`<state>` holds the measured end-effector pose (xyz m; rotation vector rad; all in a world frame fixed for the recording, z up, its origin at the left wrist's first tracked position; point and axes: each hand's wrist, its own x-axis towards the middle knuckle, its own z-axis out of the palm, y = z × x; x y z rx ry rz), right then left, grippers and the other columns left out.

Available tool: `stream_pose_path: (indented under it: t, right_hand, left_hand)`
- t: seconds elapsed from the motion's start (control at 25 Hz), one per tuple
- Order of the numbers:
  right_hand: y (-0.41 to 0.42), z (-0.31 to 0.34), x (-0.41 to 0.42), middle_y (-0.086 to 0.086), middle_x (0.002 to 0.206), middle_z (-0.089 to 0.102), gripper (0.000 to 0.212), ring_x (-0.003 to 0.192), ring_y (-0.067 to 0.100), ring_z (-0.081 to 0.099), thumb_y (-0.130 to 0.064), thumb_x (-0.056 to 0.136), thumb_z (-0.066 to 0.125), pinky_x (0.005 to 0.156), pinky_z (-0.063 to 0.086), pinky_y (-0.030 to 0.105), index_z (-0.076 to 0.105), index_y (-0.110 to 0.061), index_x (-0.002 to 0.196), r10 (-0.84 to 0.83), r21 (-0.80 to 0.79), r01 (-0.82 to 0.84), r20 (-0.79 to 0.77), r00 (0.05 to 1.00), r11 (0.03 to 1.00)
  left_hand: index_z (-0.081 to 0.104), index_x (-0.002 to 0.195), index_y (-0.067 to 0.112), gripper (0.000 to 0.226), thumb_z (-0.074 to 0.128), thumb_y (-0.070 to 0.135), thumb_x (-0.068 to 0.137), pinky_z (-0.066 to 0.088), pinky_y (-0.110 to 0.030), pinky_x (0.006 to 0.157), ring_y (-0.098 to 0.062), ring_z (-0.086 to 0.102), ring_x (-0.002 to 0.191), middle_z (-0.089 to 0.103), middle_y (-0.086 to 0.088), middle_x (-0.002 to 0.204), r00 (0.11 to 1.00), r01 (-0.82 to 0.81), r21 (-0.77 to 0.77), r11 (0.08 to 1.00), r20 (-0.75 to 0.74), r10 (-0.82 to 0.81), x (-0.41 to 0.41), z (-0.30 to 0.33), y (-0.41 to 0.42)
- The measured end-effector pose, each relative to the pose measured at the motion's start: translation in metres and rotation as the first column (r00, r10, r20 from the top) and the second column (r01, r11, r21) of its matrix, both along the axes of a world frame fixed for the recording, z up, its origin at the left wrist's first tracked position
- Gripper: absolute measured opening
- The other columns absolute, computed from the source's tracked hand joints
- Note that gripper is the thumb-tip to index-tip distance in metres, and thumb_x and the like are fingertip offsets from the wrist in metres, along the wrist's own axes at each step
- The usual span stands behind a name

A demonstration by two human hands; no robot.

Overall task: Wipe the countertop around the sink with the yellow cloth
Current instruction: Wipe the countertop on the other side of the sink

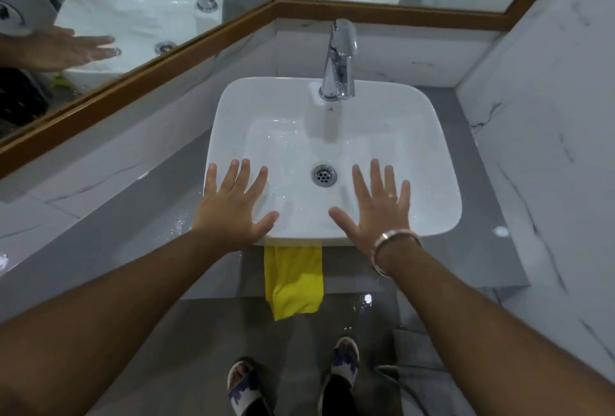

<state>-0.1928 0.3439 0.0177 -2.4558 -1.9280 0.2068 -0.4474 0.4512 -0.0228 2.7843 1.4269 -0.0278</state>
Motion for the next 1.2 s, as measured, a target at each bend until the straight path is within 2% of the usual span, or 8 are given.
stream_pose_path:
  t: [0.12, 0.32, 0.4, 0.52, 0.68, 0.8, 1.0, 1.2]
  right_hand:
    - [0.009, -0.027, 0.004, 0.008, 0.160, -0.006, 0.092, 0.145, 0.034, -0.006, -0.084, 0.070, -0.005, 0.113, 0.000, 0.063, -0.001, -0.033, 0.147, 0.043, -0.190, -0.033, 0.048, 0.998, 0.981]
    - [0.005, -0.028, 0.005, 0.010, 0.159, 0.004, 0.089, 0.145, 0.037, 0.003, -0.082, 0.074, -0.002, 0.113, 0.005, 0.064, 0.007, -0.032, 0.147, 0.054, -0.128, -0.048, 0.044, 0.998, 0.991]
    - [0.006, -0.031, 0.003, 0.011, 0.159, 0.006, 0.089, 0.144, 0.037, 0.005, -0.082, 0.074, -0.002, 0.113, 0.006, 0.063, 0.007, -0.032, 0.147, 0.065, -0.131, -0.060, 0.036, 0.997, 0.990]
    - [0.005, -0.032, 0.006, 0.010, 0.159, 0.008, 0.088, 0.144, 0.036, 0.007, -0.081, 0.074, -0.001, 0.114, 0.008, 0.062, 0.010, -0.032, 0.146, 0.064, -0.120, -0.063, 0.003, 0.998, 0.991]
    - [0.008, -0.035, 0.008, 0.010, 0.159, 0.010, 0.084, 0.144, 0.035, 0.009, -0.078, 0.076, 0.002, 0.114, 0.011, 0.060, 0.011, -0.031, 0.146, 0.081, -0.144, -0.084, -0.025, 0.996, 0.986]
    - [0.011, -0.035, 0.010, 0.010, 0.159, 0.012, 0.081, 0.144, 0.035, 0.012, -0.075, 0.079, 0.002, 0.114, 0.014, 0.059, 0.012, -0.031, 0.146, 0.122, -0.158, -0.124, -0.023, 0.992, 0.980]
    - [0.025, -0.035, -0.039, 0.014, 0.157, 0.017, 0.075, 0.143, 0.038, 0.015, -0.065, 0.080, 0.003, 0.114, 0.010, 0.061, 0.017, -0.030, 0.145, 0.194, -0.144, -0.196, -0.033, 0.981, 0.970]
    - [0.068, -0.042, -0.152, 0.014, 0.154, 0.028, 0.071, 0.141, 0.037, 0.023, -0.058, 0.083, 0.009, 0.112, 0.012, 0.060, 0.027, -0.025, 0.144, 0.330, -0.078, -0.343, -0.139, 0.934, 0.936]
  left_hand:
    - [0.011, 0.155, 0.023, 0.086, 0.019, 0.073, 0.086, -0.006, -0.062, 0.117, -0.034, 0.006, 0.150, 0.013, -0.016, 0.163, 1.000, -0.007, -0.027, 1.000, -0.021, 0.007, 0.000, -0.001, -0.001]
    - [0.024, 0.152, 0.016, 0.074, 0.028, 0.062, 0.093, 0.003, -0.059, 0.117, -0.037, 0.018, 0.148, 0.019, -0.016, 0.161, 0.984, -0.064, 0.038, 0.997, 0.170, 0.057, -0.004, 0.013, -0.024]
    - [0.057, 0.125, 0.009, 0.047, 0.044, 0.041, 0.093, 0.039, -0.051, 0.099, -0.037, 0.054, 0.117, 0.055, -0.017, 0.135, 0.883, 0.133, 0.170, 0.976, 0.428, -0.195, -0.011, -0.002, -0.077]
    - [0.068, 0.094, 0.016, 0.021, 0.055, 0.030, 0.087, 0.044, -0.037, 0.074, -0.027, 0.064, 0.084, 0.070, -0.005, 0.099, 0.879, 0.331, -0.007, 0.943, 0.366, -0.306, 0.012, -0.037, -0.139]
    - [0.067, 0.110, 0.008, 0.042, 0.049, 0.038, 0.085, 0.039, -0.041, 0.090, -0.032, 0.063, 0.099, 0.068, -0.012, 0.109, 0.973, 0.230, -0.296, 0.927, 0.043, -0.228, 0.066, -0.084, -0.127]
    - [0.065, 0.120, 0.013, 0.046, 0.049, 0.042, 0.088, 0.042, -0.041, 0.098, -0.029, 0.054, 0.116, 0.065, -0.009, 0.125, 0.966, 0.213, -0.225, 0.951, 0.192, -0.171, 0.014, -0.099, -0.119]
    - [0.052, 0.132, 0.004, 0.054, 0.044, 0.037, 0.089, 0.035, -0.049, 0.103, -0.043, 0.049, 0.125, 0.053, -0.024, 0.138, 0.935, -0.318, -0.154, 0.935, 0.113, 0.337, -0.080, -0.104, -0.101]
    - [0.040, 0.140, -0.007, 0.075, 0.044, 0.042, 0.084, 0.021, -0.053, 0.112, -0.042, 0.027, 0.141, 0.037, -0.031, 0.148, 0.932, -0.345, -0.187, 0.920, 0.046, 0.359, -0.082, -0.118, -0.094]
